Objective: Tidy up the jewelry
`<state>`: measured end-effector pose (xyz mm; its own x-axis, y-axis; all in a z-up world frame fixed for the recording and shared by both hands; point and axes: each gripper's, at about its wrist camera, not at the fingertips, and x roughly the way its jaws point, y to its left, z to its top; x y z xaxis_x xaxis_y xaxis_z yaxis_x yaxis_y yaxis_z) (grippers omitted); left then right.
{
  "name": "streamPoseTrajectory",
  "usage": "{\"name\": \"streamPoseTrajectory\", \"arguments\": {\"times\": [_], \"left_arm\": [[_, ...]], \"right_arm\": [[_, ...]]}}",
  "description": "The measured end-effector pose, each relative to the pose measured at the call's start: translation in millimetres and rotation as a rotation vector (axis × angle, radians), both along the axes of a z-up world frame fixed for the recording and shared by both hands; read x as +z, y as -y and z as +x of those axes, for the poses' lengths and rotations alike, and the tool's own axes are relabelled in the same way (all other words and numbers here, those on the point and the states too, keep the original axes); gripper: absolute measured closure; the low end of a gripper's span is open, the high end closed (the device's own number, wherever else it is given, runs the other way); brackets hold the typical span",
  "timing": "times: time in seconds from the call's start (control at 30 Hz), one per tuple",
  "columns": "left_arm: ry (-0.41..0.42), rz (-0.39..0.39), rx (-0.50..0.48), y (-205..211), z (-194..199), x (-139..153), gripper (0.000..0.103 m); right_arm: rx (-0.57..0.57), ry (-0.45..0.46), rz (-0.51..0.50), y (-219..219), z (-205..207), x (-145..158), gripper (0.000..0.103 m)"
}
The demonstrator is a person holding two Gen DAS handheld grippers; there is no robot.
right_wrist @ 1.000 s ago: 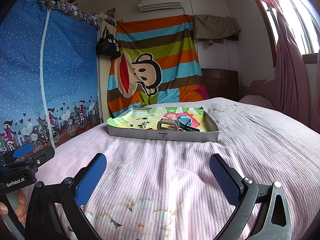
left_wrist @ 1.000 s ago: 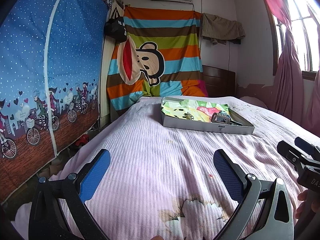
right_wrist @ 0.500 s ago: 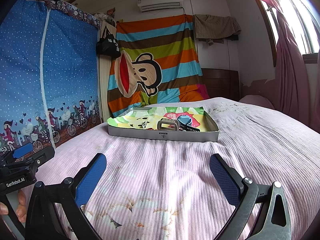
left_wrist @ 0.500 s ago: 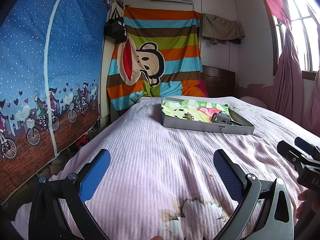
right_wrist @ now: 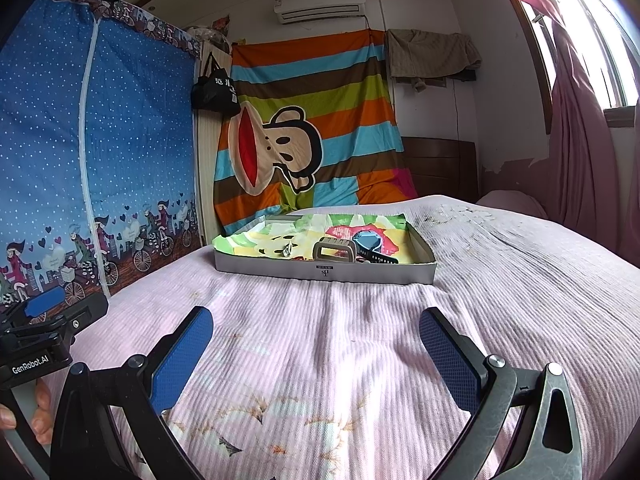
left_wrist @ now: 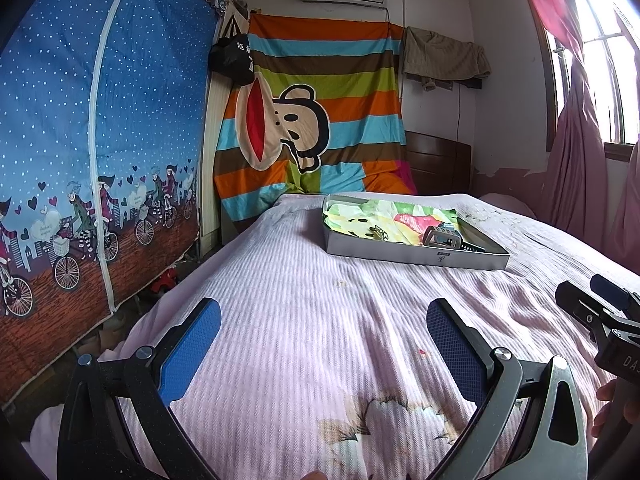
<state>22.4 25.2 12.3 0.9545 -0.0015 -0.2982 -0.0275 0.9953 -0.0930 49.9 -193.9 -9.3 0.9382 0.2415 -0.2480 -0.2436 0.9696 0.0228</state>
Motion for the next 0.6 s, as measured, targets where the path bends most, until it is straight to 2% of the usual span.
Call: {"name": "streamPoseTrajectory", "arguments": {"times": [0.6], "left_arm": [[-0.001, 0.008, -0.004, 2.9, 0.9, -3.4, 0.002]], "right_arm": [[0.0, -0.001, -0.001, -0.3, -0.1, 0.3, 0.0]]}}
